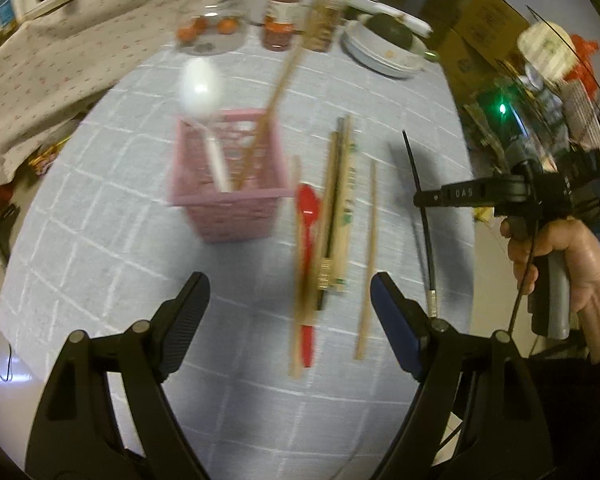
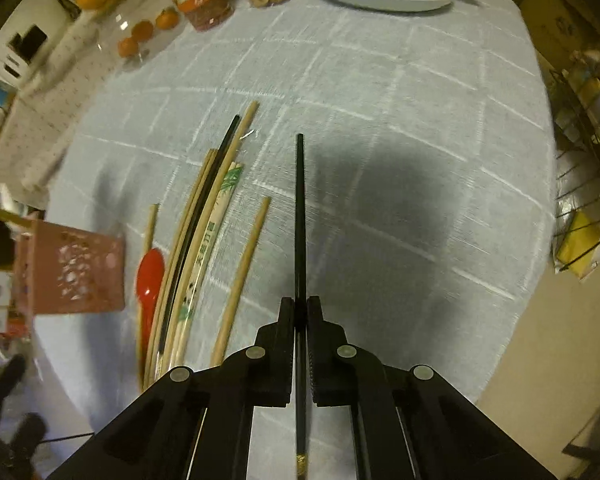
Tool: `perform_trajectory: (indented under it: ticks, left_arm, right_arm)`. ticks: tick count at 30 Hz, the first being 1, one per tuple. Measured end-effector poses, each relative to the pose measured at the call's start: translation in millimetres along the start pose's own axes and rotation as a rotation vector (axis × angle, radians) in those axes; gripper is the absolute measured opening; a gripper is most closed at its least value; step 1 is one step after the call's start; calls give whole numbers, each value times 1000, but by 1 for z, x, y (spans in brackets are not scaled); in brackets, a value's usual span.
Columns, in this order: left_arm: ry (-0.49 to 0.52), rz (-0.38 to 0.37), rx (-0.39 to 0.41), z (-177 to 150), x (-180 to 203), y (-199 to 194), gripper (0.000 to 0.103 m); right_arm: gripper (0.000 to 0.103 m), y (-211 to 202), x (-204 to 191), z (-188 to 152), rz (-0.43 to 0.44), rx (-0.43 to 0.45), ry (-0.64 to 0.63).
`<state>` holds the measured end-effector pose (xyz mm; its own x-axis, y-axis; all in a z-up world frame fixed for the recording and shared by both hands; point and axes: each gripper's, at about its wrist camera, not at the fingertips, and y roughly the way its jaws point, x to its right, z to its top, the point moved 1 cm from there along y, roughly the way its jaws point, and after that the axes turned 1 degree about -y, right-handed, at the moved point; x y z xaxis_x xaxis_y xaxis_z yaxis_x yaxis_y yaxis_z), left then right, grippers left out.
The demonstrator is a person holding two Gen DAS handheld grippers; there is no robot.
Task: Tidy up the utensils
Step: 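Grasp a black chopstick with the right gripper while the left grasps a wooden chopstick, then lift and insert the wooden chopstick into the basket with left while right holds black chopstick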
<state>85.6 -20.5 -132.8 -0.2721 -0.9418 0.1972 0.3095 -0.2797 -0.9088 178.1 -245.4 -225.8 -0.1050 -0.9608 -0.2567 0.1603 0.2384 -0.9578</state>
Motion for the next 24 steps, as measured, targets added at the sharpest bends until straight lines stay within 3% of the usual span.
perform_trajectory:
  ticks: [2,7,13,17,24]
  left_arm:
    - [28,-7,5,-1,15,4,81]
    - [115,-37,-39,-2,57,32,51]
    - [169,-55,-37,22,84,79,27]
    - [173,-24,-33,39,90,110,26]
    - [142,-46,-59,52,91,140,25]
  right_arm:
    - [6,-10,9,-6,30,9,4]
    - [6,-22,24,-12,62,24,9]
    - [6,-30,48,-17,87,21,3]
    - [6,-24,57,-20,87,1,-2]
    - [6,-26,66,-22,101,-10,-3]
